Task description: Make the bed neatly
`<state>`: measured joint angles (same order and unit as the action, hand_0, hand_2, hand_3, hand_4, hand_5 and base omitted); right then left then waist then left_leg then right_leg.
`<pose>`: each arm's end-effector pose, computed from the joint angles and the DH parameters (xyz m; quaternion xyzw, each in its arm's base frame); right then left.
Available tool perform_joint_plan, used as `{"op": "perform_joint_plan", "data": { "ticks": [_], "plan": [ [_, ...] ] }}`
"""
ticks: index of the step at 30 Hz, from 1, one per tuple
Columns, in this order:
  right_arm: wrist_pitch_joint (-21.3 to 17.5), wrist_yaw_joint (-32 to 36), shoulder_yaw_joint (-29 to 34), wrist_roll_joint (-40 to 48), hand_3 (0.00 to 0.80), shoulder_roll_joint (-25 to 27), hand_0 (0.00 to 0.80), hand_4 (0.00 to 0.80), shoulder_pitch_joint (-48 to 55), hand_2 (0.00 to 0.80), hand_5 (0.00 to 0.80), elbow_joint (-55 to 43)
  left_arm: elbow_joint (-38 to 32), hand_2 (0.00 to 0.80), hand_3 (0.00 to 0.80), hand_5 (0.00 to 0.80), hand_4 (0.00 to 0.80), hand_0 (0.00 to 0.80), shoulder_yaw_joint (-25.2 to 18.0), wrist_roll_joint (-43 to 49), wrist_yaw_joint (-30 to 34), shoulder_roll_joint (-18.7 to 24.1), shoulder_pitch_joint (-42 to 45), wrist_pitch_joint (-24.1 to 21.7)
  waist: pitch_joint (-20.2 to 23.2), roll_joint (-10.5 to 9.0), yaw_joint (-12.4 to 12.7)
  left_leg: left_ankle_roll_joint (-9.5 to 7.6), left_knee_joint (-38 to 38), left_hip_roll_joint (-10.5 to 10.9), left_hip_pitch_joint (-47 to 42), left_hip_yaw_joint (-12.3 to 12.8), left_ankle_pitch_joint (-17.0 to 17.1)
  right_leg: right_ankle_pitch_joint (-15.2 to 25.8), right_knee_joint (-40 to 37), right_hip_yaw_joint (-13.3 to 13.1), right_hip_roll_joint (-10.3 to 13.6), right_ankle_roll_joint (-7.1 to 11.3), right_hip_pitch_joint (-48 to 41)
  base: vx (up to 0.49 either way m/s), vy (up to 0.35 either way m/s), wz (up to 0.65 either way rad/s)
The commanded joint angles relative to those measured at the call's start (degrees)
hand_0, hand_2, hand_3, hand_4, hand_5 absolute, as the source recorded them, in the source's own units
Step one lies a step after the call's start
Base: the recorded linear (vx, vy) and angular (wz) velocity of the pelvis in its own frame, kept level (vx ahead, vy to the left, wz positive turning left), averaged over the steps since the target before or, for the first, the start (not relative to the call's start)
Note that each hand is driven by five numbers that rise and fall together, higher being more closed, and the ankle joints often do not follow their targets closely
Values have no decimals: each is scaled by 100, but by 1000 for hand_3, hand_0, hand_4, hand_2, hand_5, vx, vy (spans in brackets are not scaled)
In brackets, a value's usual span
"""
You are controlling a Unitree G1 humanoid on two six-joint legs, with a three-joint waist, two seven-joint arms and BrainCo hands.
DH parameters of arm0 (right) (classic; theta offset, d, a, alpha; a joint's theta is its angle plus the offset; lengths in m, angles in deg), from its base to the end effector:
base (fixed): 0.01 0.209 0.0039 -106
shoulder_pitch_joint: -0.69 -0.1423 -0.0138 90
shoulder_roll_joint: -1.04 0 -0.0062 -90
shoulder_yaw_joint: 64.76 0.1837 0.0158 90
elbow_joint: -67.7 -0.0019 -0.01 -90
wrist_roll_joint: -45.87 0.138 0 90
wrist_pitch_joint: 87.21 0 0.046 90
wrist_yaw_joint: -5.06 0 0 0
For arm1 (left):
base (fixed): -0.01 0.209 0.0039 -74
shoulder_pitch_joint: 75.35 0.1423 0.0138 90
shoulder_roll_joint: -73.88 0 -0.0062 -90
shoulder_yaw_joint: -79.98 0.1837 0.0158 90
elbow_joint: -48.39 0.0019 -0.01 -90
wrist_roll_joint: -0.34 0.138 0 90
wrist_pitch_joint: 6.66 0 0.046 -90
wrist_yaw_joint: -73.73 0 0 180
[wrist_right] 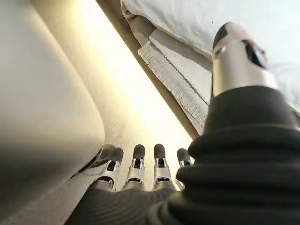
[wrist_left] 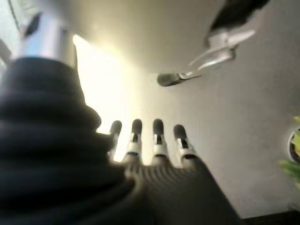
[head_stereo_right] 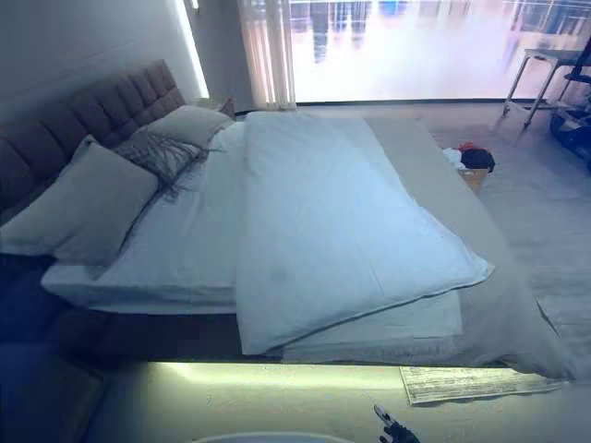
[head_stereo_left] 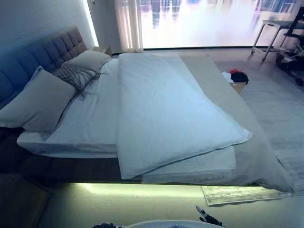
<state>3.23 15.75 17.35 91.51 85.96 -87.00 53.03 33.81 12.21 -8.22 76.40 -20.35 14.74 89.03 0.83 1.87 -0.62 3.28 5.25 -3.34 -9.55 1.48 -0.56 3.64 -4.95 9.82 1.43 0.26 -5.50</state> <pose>0.0409 -0.2107 -0.1244 0.2479 0.5585 -0.1769 0.7715 0.0483 0.2045 -0.1248 0.1262 0.6590 -0.0545 0.7395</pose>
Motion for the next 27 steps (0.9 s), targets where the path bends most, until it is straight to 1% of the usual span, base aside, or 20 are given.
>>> {"op": "perform_joint_plan", "data": {
  "ticks": [1, 10, 12, 15, 17, 19, 21, 25, 27],
  "plan": [
    [91, 43, -149, -157, 0, -190, 0, 0, -425, 0, 0, 507, 400, 0, 0, 0, 0, 0, -57, 29, -37, -258, -289, 66, -174, -212, -15, -308, -25, 346, 139, 314, -107, -181, -5, -236, 110, 348, -203, 0, 0, 0],
    [185, 87, -171, -218, 0, -171, 0, 0, -475, 0, 0, 495, 400, 0, 0, 0, 0, 0, -56, 31, 56, -266, -295, 107, -191, -214, -5, -302, -25, 346, 140, 305, -102, -174, -5, -233, 105, 348, -204, 0, 0, 0],
    [244, 150, -189, -279, 0, -174, 0, 0, -509, 0, 0, 472, 399, 0, 0, 0, 0, 0, -49, 24, 32, -277, -301, 112, -205, -218, -4, -299, -25, 343, 141, 311, -106, -178, -5, -236, 99, 345, -206, 0, 0, 0],
    [233, 134, -258, -525, 0, -174, 0, 0, -524, 0, 0, 457, 409, 0, 0, 0, 0, 0, -53, 46, 14, -268, -322, 134, -217, -225, -4, -302, -25, 338, 138, 313, -106, -178, -5, -233, 90, 341, -214, 4, -42, 0],
    [288, 281, -401, -934, 0, -163, 0, 0, -544, 0, 0, 377, 380, 0, 0, 0, 0, 0, -54, 128, 17, -234, -338, 173, -228, -238, 3, -294, -25, 332, 155, 318, -93, -174, -5, -231, 89, 343, -204, -29, -84, 0],
    [378, 522, -618, -1036, 0, -144, 0, 0, -575, 0, 0, 217, 332, 0, 0, 0, 0, 0, -24, 269, 60, -146, -405, 209, -258, -267, 17, -287, -25, 321, 193, 320, -70, -170, -5, -219, 91, 344, -186, -60, -106, 0],
    [419, 592, -734, -1073, 0, -96, 0, 0, -577, 0, 0, 144, 317, 0, 0, 0, 0, 0, 7, 350, 79, -73, -463, 227, -276, -284, 15, -288, -25, 316, 215, 306, -59, -166, -5, -201, 86, 349, -173, -41, -105, 0],
    [406, 390, -737, -1018, 0, 25, 0, 0, -594, 0, 0, 230, 297, 0, 0, 0, 0, 0, 9, 116, -56, 25, -605, 382, -312, -278, -20, -290, -25, 300, 274, 323, -14, -152, -5, -204, 71, 343, -127, -35, -84, 0],
    [337, 102, -582, -817, 0, 62, 0, 0, -608, 0, 0, 372, 378, 0, 0, 0, 0, 0, -125, -99, -186, 26, -661, 495, -345, -254, -51, -295, -25, 291, 267, 306, 0, -152, 3, -226, 50, 332, -120, 15, -73, -1]
  ]
}}
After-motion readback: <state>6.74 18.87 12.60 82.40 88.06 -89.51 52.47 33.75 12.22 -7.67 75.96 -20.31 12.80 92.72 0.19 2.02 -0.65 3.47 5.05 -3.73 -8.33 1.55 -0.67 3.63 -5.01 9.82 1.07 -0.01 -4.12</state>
